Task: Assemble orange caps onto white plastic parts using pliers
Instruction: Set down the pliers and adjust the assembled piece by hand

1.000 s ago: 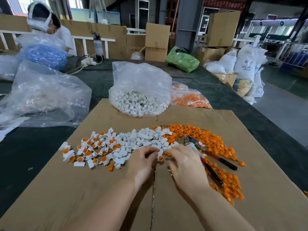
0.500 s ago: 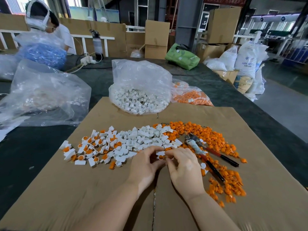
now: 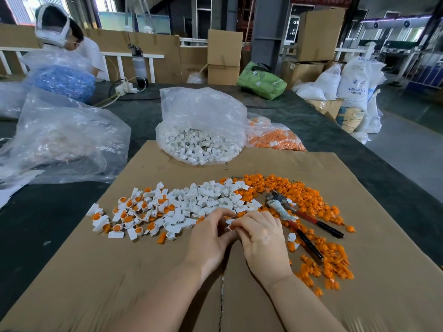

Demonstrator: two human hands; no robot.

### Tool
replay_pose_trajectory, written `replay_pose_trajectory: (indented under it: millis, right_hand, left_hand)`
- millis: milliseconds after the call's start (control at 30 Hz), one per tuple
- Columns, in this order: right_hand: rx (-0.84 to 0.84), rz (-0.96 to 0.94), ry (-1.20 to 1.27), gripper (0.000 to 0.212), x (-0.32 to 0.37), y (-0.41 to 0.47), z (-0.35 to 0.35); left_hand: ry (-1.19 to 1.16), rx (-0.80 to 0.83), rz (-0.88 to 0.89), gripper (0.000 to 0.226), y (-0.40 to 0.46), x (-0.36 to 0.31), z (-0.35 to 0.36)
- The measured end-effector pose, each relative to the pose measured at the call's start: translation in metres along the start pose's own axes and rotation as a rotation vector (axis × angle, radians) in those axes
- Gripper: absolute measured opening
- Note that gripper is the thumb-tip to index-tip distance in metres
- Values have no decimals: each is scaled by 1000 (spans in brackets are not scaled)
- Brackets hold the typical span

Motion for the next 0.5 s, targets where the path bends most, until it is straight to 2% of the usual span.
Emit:
replay_pose_trajectory:
  millis: [133, 233, 300, 400, 500]
  right_hand:
    - [-93, 91, -12, 17, -8, -2, -5]
    - [-122, 175, -51, 18, -15, -4, -5]
    - [-124, 223, -81, 17, -19, -5, -4]
    - [-131, 285, -112, 16, -24, -6, -3]
    - [-150, 311, -153, 18, -25, -6, -4]
  left_hand:
    - [-37, -59, -15, 27, -2, -3, -4]
    - [-28, -146, -13, 11, 1, -2, -17]
    - [78, -191, 2, 6, 7, -1, -32]
    - [319, -308, -7, 14, 17, 6, -62]
    - [576, -375, -114, 16, 22, 18, -85]
Point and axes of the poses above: each hand's wrist, its own y-axis towards the middle knuckle, its own z-axis out of the palm, x = y × z, the point moved 7 cm from there along y, towards the middle knuckle, and after that the axes turned 2 degrees about x, right-handed, at the moved point
